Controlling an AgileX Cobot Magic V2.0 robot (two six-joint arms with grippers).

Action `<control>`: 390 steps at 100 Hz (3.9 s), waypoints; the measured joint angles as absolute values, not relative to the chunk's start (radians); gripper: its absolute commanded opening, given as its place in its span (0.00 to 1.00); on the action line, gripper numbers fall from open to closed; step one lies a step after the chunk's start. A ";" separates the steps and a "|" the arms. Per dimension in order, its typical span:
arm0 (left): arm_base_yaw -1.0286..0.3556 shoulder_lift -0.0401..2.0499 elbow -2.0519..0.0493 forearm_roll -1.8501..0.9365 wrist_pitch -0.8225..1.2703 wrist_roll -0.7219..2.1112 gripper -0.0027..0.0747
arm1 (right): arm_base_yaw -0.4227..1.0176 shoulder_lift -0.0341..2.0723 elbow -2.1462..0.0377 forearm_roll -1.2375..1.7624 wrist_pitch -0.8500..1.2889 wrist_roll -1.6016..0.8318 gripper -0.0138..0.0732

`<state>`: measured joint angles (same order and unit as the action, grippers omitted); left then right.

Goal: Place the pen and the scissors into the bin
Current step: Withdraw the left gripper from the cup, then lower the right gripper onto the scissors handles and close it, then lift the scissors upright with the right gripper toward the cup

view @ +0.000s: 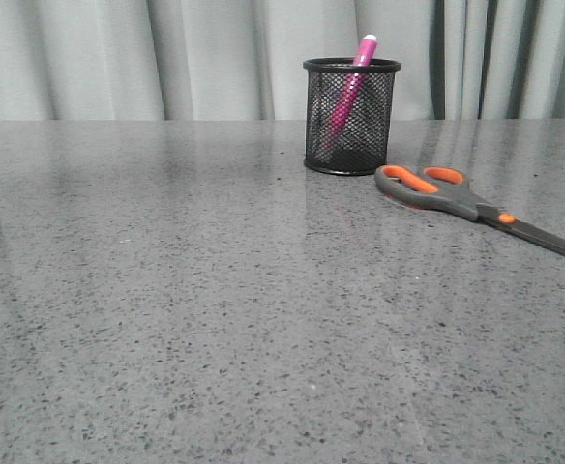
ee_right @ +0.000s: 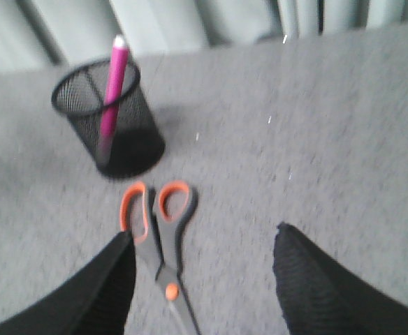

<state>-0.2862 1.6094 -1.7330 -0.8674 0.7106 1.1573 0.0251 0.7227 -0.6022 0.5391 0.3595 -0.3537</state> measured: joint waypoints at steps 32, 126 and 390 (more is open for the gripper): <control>-0.210 1.205 -1.221 -0.870 0.447 1.098 0.01 | 0.042 0.786 -0.626 0.551 0.467 -0.489 0.61; -0.132 0.865 -0.754 -1.022 0.319 1.091 0.23 | 0.197 1.682 -1.380 0.281 1.089 -0.519 0.61; -0.132 0.865 -0.754 -1.068 0.319 1.091 0.24 | 0.306 1.433 -1.231 0.347 0.302 -0.388 0.08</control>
<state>-0.1323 0.8647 -0.7540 -1.0683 0.3190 1.0907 0.3062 1.4333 -1.2310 0.3470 0.3019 -0.3878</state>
